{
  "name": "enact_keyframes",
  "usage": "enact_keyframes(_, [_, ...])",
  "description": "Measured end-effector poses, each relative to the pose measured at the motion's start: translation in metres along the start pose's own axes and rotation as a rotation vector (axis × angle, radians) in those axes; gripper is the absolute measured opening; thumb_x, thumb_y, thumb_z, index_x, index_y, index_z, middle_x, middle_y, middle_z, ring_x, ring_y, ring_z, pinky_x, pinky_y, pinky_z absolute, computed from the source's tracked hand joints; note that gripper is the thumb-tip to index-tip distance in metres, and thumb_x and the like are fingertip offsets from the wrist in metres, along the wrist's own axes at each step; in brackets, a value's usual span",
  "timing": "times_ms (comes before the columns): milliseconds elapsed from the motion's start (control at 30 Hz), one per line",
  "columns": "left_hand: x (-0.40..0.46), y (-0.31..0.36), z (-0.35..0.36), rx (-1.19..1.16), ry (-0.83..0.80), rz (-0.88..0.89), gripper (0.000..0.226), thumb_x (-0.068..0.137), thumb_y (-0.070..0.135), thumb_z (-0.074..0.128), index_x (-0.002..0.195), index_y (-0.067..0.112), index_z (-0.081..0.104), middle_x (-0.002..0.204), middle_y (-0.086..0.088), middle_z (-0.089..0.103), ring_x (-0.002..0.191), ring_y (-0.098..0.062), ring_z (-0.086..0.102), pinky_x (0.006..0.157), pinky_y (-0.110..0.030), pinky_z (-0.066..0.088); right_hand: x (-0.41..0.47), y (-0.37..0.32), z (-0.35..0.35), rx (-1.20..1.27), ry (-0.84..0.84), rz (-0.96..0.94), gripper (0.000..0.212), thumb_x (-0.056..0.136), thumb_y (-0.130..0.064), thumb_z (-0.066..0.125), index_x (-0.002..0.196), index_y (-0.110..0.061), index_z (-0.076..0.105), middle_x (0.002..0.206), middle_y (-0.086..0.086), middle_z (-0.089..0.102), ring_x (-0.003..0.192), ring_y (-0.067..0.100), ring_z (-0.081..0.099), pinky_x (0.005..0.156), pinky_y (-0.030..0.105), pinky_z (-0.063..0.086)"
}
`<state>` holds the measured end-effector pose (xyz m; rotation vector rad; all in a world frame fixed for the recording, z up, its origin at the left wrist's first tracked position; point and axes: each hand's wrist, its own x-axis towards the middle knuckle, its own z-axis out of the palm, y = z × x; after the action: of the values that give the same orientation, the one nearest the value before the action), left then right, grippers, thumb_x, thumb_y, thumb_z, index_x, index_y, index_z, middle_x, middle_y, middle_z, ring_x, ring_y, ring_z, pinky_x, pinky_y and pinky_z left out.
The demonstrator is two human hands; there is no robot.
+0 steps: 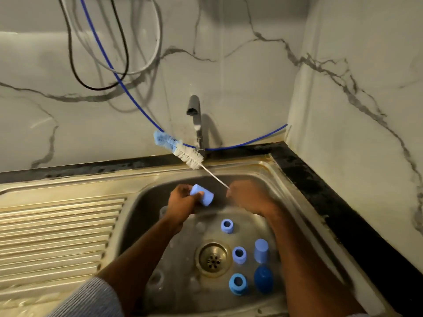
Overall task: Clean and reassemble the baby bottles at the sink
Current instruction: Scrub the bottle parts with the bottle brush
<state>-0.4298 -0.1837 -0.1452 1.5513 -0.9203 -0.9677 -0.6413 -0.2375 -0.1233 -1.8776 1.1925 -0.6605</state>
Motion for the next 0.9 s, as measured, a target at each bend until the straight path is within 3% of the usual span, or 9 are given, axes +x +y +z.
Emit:
enact_keyframes(100, [-0.022,0.015,-0.059,-0.429,0.127,-0.068,0.021,0.100,0.016,0.060,0.115,0.002,0.064,0.099,-0.028,0.071,0.073,-0.029,0.070,0.059,-0.034,0.057,-0.004,-0.002,0.007,-0.050,0.001,-0.055,0.018,0.100,-0.025,0.058,0.086,-0.023,0.068,0.054,-0.013,0.059,0.050,-0.002,0.051,0.059,0.025,0.043])
enact_keyframes(167, [-0.034,0.017,-0.093,-0.633,0.210,-0.075,0.024,0.103,0.019,0.055,0.118,0.002,0.060,0.095,-0.025,0.069,0.073,-0.028,0.069,0.057,-0.033,0.059,-0.004,-0.001,0.011,-0.121,0.001,-0.056,0.014,0.099,-0.027,0.061,0.090,-0.023,0.071,0.067,-0.010,0.064,0.064,0.004,0.057,0.069,0.030,0.048])
enact_keyframes(267, [-0.049,0.016,-0.125,-0.829,0.275,-0.034,0.027,0.105,0.017,0.050,0.127,0.001,0.053,0.108,-0.024,0.064,0.082,-0.027,0.066,0.062,-0.029,0.062,-0.005,0.002,0.012,-0.250,-0.068,-0.046,0.012,0.099,-0.030,0.062,0.098,-0.027,0.073,0.089,-0.009,0.071,0.085,0.006,0.064,0.082,0.028,0.050])
enact_keyframes(367, [-0.049,0.023,-0.131,-0.918,0.301,-0.002,0.032,0.105,0.013,0.049,0.135,0.001,0.047,0.121,-0.029,0.060,0.097,-0.033,0.066,0.087,-0.039,0.061,-0.011,0.008,0.002,-0.239,-0.083,-0.056,0.015,0.098,-0.024,0.063,0.089,-0.030,0.075,0.084,-0.014,0.073,0.081,0.001,0.066,0.076,0.019,0.047])
enact_keyframes(433, [-0.047,0.028,-0.133,-0.945,0.319,-0.015,0.037,0.105,0.012,0.051,0.139,0.003,0.043,0.119,-0.028,0.062,0.112,-0.041,0.063,0.104,-0.053,0.050,-0.016,0.010,-0.002,-0.229,-0.065,-0.073,0.020,0.097,-0.018,0.064,0.085,-0.030,0.074,0.079,-0.021,0.072,0.074,-0.005,0.065,0.071,0.012,0.044])
enact_keyframes(500, [-0.043,0.028,-0.133,-0.921,0.312,-0.037,0.038,0.104,0.013,0.053,0.140,0.005,0.043,0.112,-0.025,0.065,0.116,-0.042,0.062,0.107,-0.057,0.047,-0.020,0.011,-0.003,-0.245,-0.061,-0.082,0.022,0.097,-0.014,0.065,0.084,-0.030,0.074,0.074,-0.025,0.070,0.068,-0.010,0.061,0.066,0.007,0.042])
enact_keyframes(800, [-0.035,0.024,-0.139,-0.787,0.308,-0.041,0.034,0.100,0.016,0.061,0.133,0.015,0.052,0.119,-0.023,0.065,0.106,-0.038,0.069,0.096,-0.057,0.055,-0.037,0.008,-0.013,-0.314,-0.105,-0.031,0.017,0.095,-0.022,0.067,0.087,-0.035,0.075,0.076,-0.022,0.071,0.078,-0.009,0.064,0.070,0.007,0.044])
enact_keyframes(900, [-0.038,0.020,-0.134,-0.510,0.237,0.072,0.033,0.099,0.016,0.061,0.131,0.014,0.055,0.120,-0.016,0.065,0.104,-0.030,0.070,0.086,-0.046,0.060,-0.039,-0.003,-0.014,-0.404,-0.049,-0.057,0.010,0.096,-0.029,0.066,0.095,-0.032,0.075,0.089,-0.014,0.073,0.086,0.000,0.066,0.086,0.025,0.052])
